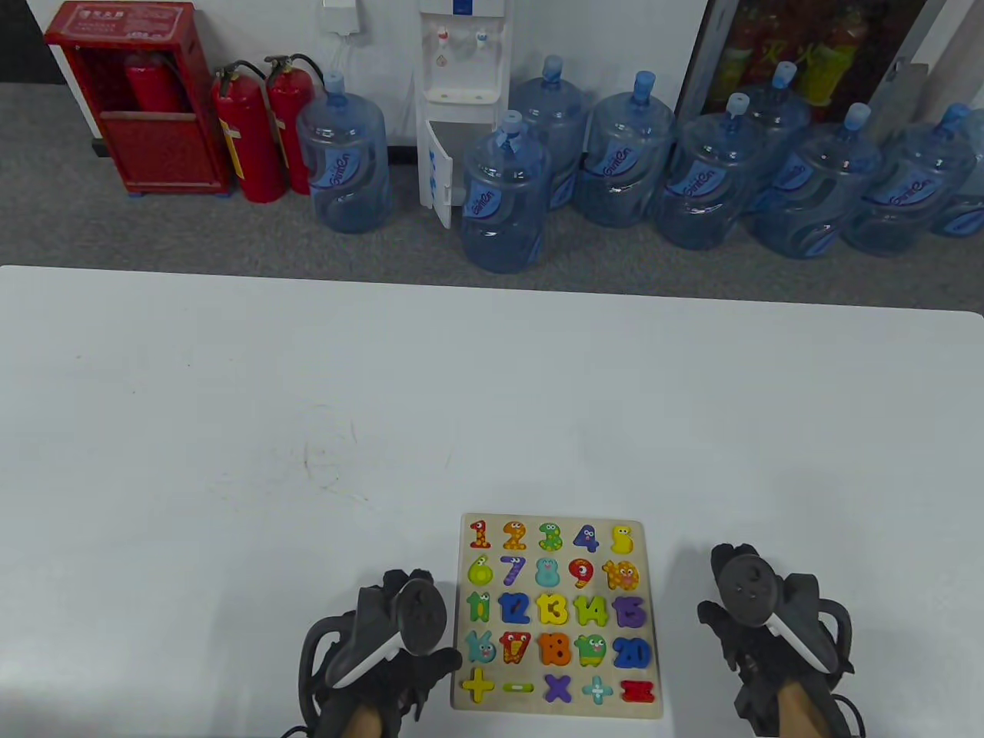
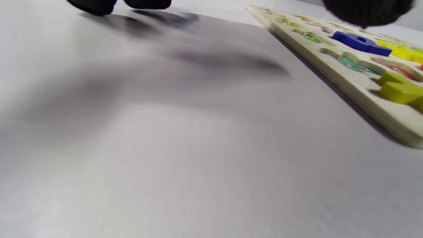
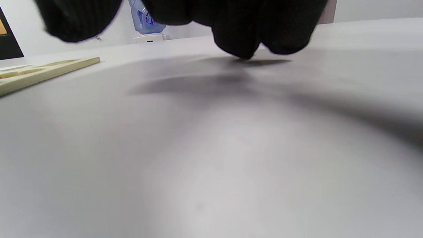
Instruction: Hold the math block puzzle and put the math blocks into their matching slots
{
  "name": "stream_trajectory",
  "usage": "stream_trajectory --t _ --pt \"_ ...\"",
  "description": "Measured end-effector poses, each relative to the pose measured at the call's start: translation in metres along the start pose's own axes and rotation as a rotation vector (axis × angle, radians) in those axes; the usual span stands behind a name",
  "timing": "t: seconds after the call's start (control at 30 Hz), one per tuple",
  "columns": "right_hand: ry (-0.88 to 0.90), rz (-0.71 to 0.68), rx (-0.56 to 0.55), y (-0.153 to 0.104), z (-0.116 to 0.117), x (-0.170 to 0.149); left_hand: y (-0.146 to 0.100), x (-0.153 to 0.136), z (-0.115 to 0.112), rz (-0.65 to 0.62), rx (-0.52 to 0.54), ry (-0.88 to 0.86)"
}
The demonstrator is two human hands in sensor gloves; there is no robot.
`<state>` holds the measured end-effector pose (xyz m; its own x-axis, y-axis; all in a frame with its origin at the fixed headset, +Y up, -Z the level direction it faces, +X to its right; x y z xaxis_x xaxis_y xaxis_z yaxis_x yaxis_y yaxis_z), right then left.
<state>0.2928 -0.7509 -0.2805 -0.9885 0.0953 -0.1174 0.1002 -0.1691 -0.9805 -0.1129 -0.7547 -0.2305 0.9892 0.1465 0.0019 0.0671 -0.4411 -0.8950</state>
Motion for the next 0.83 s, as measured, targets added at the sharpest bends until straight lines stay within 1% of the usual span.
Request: stream_trajectory --t 0.37,0.47,0.57,0.77,0.83 --pt "-0.003 -0.017 0.023 0.002 0.001 0.006 0.001 0.000 0.000 0.000 0.007 0.002" --pt "0.022 -0.020 0.063 0.005 0.003 0.010 0.000 -0.002 -0.001 0.005 0.004 -0.010" --pt "-0.005 -0.024 0.050 0.004 0.003 0.011 -0.001 -0.002 0.000 0.013 0.009 -0.004" --pt "0.014 -0.025 0.052 0.004 0.003 0.008 0.001 -0.002 -0.002 0.016 -0.005 0.003" --pt "0.002 -0.030 0.037 0.001 0.002 0.008 0.001 -0.002 -0.001 0.015 -0.003 0.006"
Point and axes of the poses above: the tracker on the back of each hand, its own x axis roughly to the thumb side, its own y axis roughly from the wrist to the fingertips, z = x × y, the point moved 3 cm from there along y, roughly from the wrist to the fingertips, and after that the axes turned 3 degrees about z, right-handed, at the moved point
